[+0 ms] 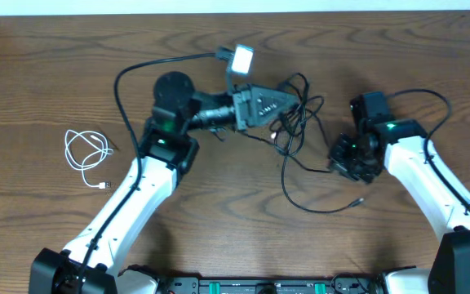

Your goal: Untangle cables

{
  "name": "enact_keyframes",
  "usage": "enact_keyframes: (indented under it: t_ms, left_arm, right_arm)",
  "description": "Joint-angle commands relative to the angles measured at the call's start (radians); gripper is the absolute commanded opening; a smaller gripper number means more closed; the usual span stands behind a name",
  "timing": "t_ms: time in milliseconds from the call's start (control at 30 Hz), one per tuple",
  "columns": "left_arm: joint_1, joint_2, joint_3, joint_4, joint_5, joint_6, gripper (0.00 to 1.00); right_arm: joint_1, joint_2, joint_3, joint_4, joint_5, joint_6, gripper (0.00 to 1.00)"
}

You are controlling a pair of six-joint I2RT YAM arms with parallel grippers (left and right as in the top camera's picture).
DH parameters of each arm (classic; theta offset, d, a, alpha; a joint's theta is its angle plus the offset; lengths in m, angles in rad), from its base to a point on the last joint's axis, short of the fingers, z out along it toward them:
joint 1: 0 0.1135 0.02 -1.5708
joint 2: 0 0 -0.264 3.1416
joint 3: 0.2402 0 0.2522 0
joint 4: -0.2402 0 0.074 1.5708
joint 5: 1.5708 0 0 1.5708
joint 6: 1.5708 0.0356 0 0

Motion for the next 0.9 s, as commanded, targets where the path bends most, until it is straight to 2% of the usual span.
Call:
enact_keyframes:
  t_ms: [0,67,267,467,633,767,867]
  left_arm:
    - [0.081,-0.014,0.011,0.013,0.024,-0.030,0.08]
    - [0.123,-0.014,0.011,0.012,0.023,-0.030,0.08]
    - [0.183,-0.014,0.011,0.006,0.019,-0.029,0.08]
    - [0.166,-0.012,0.011,0.004,0.010,-0.029,0.08]
    - [0.109,-0.004,0.011,-0.026,-0.051,-0.012,0.07]
    - [0.082,-0.004,0.011,-0.172,-0.156,0.059,0.08]
    - [0.083,-0.004,0.011,-0.305,-0.246,0.058,0.08]
  right_arm:
    - [-0.090,-0.005,0.000,-0.080,0.241,0.003,0.22]
    - [-0.150,-0.005,0.000,-0.116,0.280,0.003,0.17]
    - [-0.284,-0.005,0.000,-0.133,0.295,-0.042,0.17]
    - [-0.311,-0.005,0.000,-0.128,0.189,-0.113,0.20]
    - [-0.311,-0.008,0.000,-0.097,-0.105,-0.295,0.24]
    - [-0.312,-0.033,0.000,-0.053,-0.438,-0.486,0.37]
    - [-0.312,-0.085,0.000,-0.043,-0.529,-0.541,0.40]
